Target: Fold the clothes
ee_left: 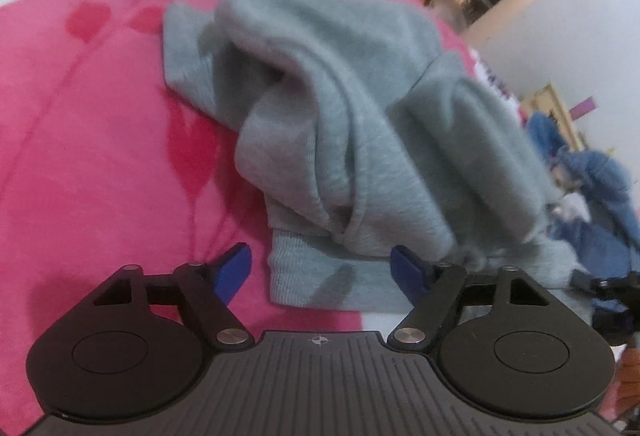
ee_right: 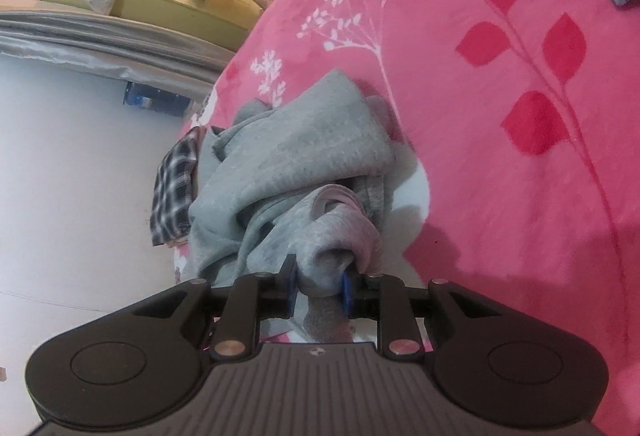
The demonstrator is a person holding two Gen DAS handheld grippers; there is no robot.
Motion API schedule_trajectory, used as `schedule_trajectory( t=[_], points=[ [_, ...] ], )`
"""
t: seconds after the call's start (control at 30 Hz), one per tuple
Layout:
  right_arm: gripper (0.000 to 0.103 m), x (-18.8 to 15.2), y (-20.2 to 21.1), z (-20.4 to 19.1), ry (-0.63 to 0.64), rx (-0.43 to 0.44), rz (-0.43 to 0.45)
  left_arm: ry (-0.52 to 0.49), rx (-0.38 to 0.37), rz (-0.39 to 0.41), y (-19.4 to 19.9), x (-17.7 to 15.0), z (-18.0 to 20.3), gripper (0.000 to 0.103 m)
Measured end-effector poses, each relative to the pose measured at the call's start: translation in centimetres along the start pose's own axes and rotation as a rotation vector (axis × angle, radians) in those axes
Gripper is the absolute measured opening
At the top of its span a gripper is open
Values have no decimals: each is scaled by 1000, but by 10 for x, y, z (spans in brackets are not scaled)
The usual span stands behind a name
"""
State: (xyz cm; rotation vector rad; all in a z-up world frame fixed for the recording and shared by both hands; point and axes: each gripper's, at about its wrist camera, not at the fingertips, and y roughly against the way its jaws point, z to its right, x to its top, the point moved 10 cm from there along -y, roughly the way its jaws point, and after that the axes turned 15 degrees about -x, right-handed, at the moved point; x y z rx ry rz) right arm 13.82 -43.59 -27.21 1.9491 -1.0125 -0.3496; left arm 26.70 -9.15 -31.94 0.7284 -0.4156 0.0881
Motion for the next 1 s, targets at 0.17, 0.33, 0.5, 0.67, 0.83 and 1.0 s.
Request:
schedule_trajectory(
  t=[0.17,0.33,0.5,0.67,0.83,1.0],
  points=[
    [31,6,-19,9,8,-46,-33,6,34,8,-9,-1,-2,58],
    [32,7,-41,12,24,-78,-81,13,68,16,-17,-3,-3,45],
    [26,-2,-34,-14,51,55,-122,33,69,50,-7,3,5,18],
    [24,-13,-1,-59,51,298,-124,48,-21,152,30,26,43,15],
    [24,8,53,-99,-18,550,-35,-18,-136,305,80,74,113,14],
    [24,60,160,-100,-117,794,198,-169,-286,400,110,124,223,14]
  ],
)
